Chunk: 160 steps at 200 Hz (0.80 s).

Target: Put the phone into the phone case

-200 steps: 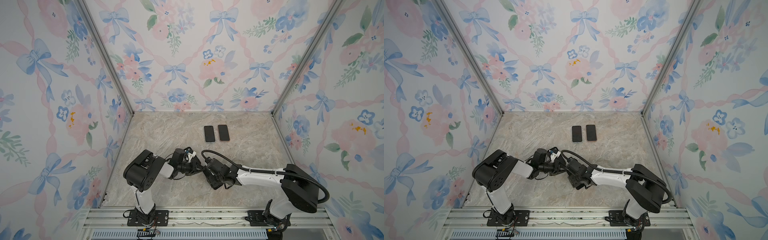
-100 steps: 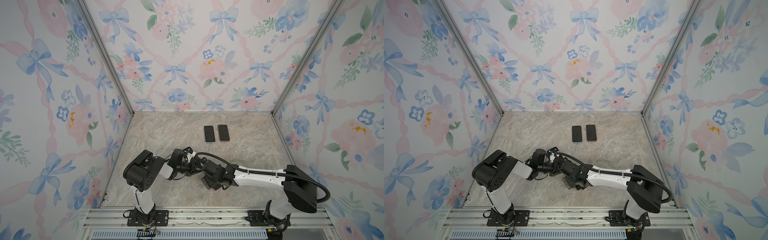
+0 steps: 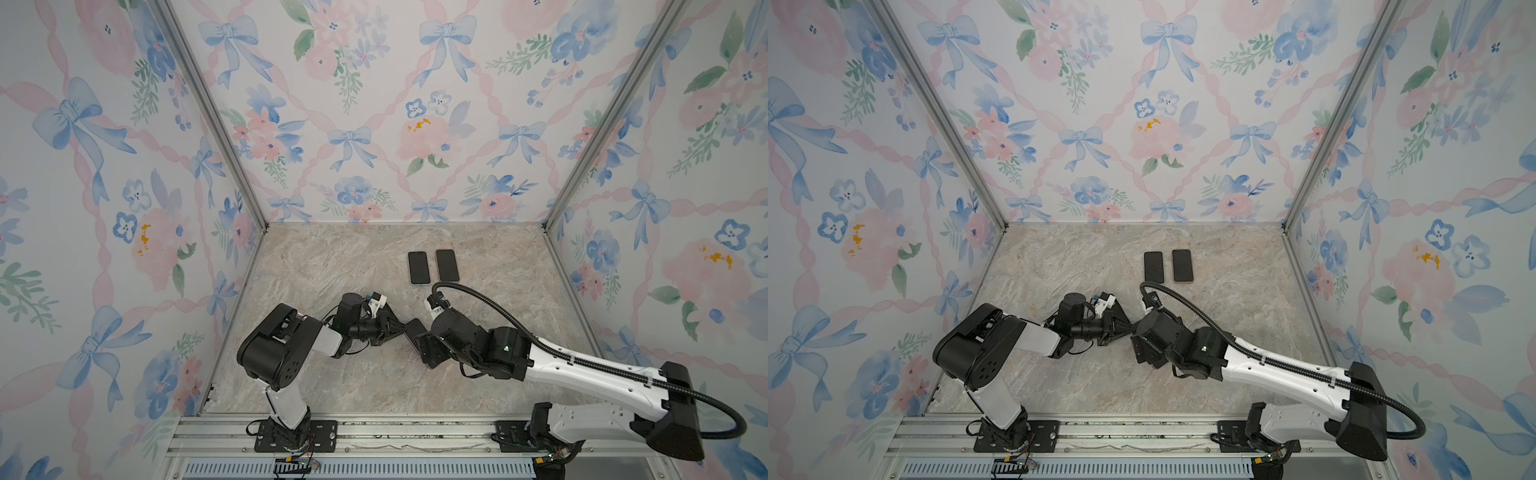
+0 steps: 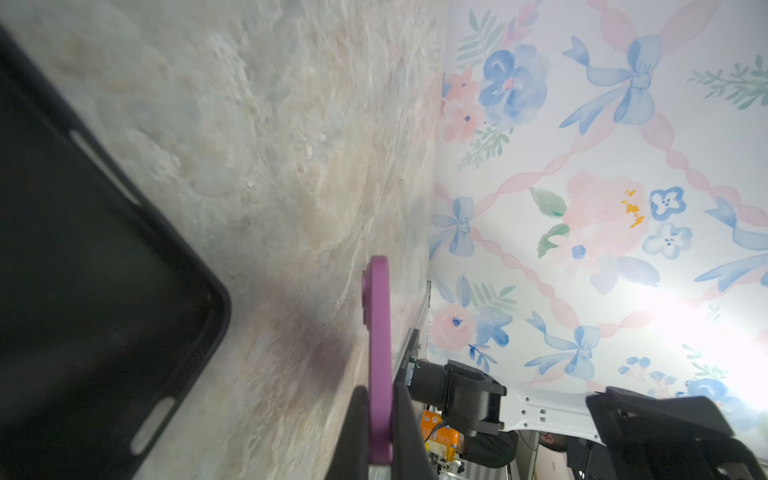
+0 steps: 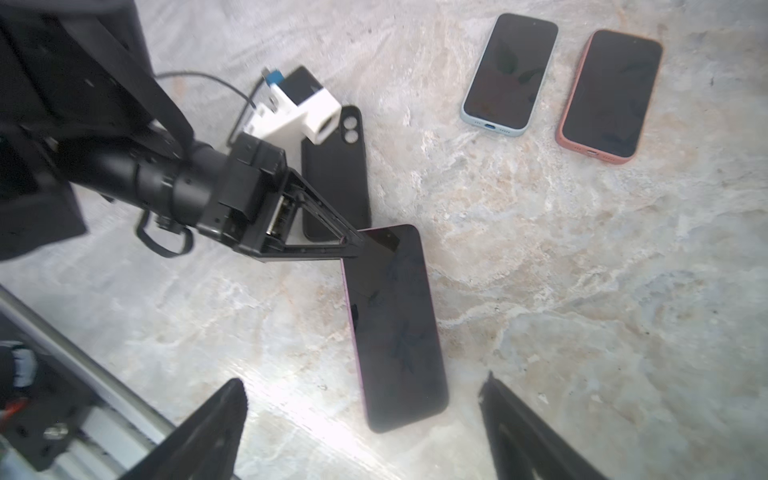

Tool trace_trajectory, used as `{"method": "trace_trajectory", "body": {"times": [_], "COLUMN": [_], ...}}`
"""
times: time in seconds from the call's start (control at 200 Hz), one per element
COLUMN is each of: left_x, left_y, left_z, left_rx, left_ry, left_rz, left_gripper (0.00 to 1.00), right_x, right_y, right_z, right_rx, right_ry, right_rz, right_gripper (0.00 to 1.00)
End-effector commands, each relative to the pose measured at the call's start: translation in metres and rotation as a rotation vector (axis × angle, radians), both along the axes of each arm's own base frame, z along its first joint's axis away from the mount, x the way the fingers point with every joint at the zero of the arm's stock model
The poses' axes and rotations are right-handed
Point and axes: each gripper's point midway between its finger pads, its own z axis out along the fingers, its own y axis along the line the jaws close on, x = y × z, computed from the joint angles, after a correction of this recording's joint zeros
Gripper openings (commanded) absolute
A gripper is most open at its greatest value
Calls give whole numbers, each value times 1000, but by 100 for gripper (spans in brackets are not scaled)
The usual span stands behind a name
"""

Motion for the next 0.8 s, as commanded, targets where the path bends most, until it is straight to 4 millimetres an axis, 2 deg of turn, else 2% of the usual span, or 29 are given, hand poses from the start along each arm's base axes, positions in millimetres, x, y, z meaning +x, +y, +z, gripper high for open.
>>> {"method": "trace_trajectory", "body": {"times": [0.0, 0.11, 0.19, 0.34, 0.495, 0.615, 0.795], "left_x": [18, 27, 32, 37, 38, 38, 39], "left_y": [-6, -5, -3, 3, 4, 4, 5], "left_z": [43, 55, 62, 70, 76, 80, 82], "left_rx": [-124, -154, -166, -179, -203, -218, -229], "left_ry": [-69, -81, -95, -113, -115, -120, -118], "left_rz": [26, 48, 63, 91, 95, 98, 108], "left_gripper": [0, 0, 0, 0, 0, 0, 0], "right_x": [-2, 1, 6, 11, 15, 18, 19], "right_y": [4, 13, 8, -18, -39, -39, -35], "right_z": [0, 16, 19, 11, 1, 2, -7], "right_rx": [241, 563, 697, 734, 873, 975, 959], "right_ry": [152, 275, 315, 354, 358, 341, 366], "right_rz": [-87, -108, -156, -268, -340, -339, -332], "right_gripper": [87, 83, 80, 75, 73, 72, 69]}}
